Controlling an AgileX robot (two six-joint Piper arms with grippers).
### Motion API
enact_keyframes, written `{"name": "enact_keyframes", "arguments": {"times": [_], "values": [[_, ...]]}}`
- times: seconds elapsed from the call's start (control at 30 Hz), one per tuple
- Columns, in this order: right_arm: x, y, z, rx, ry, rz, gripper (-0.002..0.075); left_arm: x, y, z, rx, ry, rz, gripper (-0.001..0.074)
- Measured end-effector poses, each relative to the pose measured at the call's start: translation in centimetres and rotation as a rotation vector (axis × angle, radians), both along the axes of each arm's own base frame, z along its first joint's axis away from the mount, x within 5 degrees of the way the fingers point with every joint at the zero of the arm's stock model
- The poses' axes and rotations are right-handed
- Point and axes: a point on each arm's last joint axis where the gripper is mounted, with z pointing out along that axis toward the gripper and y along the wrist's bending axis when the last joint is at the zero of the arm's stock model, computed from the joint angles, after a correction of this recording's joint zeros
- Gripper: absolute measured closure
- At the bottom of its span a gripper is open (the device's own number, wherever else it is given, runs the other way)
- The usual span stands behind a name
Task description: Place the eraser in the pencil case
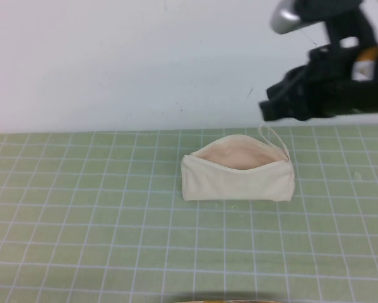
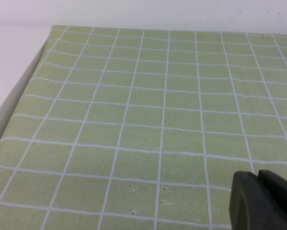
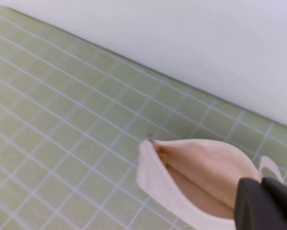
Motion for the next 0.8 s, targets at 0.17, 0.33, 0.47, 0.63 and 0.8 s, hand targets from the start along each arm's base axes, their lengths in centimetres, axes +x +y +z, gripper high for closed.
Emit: {"name": "enact_keyframes", "arguments": {"times": [0.17,0.33,0.47,0.63,0.8], "values": [[-5.4,-2.0,1.1,0.042,-0.096,0.05,0.0726,0.0,0.0,0.0,0.0,0.0,0.0,0.0736],[-8.9,-4.3,0.0,0.012,-0.054,0.056,0.0727,0.0,0.0,0.0,0.0,0.0,0.0,0.0736],[-10.8,-5.6,-1.7,-0.088,0.1,0.064,0.0727,0.0,0.0,0.0,0.0,0.0,0.0,0.0736],[-12.0,-6.5,-4.4,-0.21,0.262,0.067,0.0727,0.0,0.0,0.0,0.0,0.0,0.0,0.0736],[-13.3,-7.7,-3.8,-0.186,0.166,0.059,0.0727,0.0,0.0,0.0,0.0,0.0,0.0,0.0736]]}}
